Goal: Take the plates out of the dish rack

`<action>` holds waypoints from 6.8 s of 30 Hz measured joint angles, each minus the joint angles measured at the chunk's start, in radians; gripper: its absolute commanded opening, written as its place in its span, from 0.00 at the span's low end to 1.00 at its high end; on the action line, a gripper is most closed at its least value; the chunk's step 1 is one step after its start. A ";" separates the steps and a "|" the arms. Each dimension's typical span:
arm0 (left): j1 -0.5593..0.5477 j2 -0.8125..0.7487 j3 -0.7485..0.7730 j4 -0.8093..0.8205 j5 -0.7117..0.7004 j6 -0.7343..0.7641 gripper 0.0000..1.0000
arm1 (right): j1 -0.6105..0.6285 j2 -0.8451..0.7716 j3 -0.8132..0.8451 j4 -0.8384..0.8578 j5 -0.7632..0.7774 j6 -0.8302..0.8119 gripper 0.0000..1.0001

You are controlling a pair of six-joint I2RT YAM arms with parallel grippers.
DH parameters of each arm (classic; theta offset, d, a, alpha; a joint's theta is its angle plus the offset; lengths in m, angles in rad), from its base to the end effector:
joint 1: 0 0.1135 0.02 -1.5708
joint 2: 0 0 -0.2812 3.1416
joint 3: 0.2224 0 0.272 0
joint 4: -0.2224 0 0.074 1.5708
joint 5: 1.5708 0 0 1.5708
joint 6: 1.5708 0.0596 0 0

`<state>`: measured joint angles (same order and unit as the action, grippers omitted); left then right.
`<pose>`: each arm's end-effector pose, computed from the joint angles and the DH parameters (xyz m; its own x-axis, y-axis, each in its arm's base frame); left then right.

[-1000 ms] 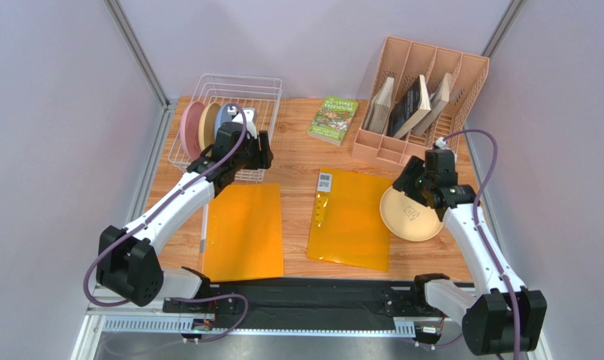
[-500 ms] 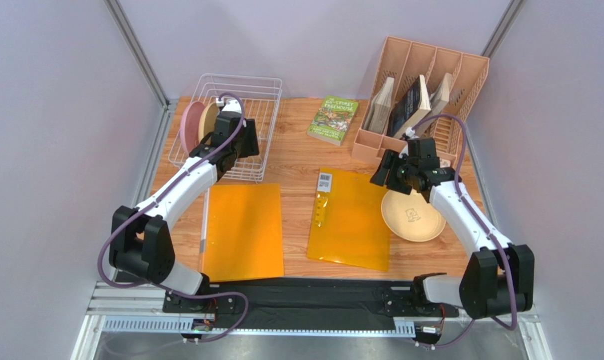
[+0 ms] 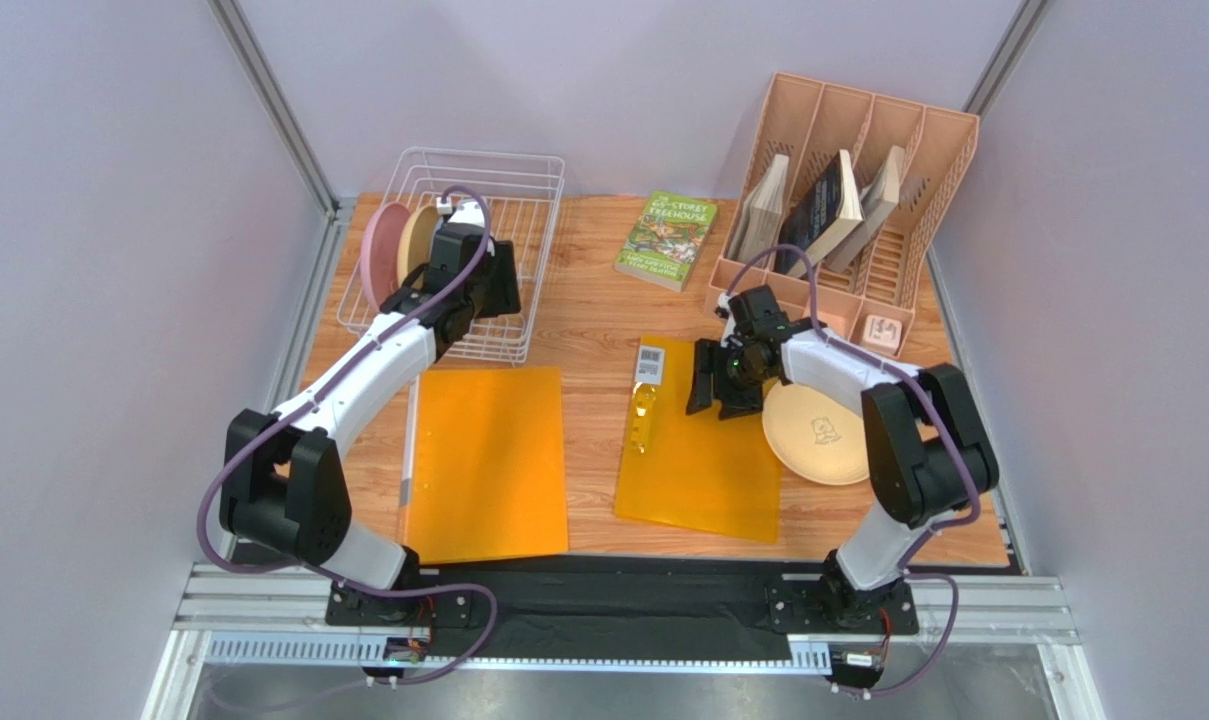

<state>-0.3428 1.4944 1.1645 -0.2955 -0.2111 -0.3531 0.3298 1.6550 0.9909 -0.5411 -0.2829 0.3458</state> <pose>0.3585 -0.1147 0.2873 -0.5757 -0.1536 -0.8031 -0.0324 0.9857 -0.1653 0.3129 0.1247 0.1549 -0.9687 0.0124 -0.2480 -0.0819 0.9268 0.3664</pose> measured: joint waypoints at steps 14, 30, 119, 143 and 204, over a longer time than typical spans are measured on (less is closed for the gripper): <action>0.040 0.000 0.004 -0.016 -0.016 0.023 0.69 | 0.076 0.156 0.127 0.031 -0.039 0.006 0.65; 0.093 0.050 0.023 0.061 -0.129 0.063 0.67 | 0.105 0.188 0.186 0.040 -0.011 -0.018 0.66; -0.141 -0.049 0.063 0.035 0.319 -0.194 0.00 | 0.105 -0.251 0.084 0.371 0.161 0.060 0.59; -0.145 -0.080 -0.010 0.117 0.346 -0.128 0.96 | -0.229 -0.868 -0.218 -0.109 0.472 0.342 0.00; 0.023 -0.040 0.005 0.220 -0.391 0.256 0.95 | -0.194 -0.425 -0.060 0.053 0.342 0.136 0.63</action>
<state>-0.3199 1.4540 1.1698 -0.0753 -0.6022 -0.0967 0.1356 1.2301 0.9306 -0.4885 0.0589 0.4816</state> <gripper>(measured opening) 0.963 0.630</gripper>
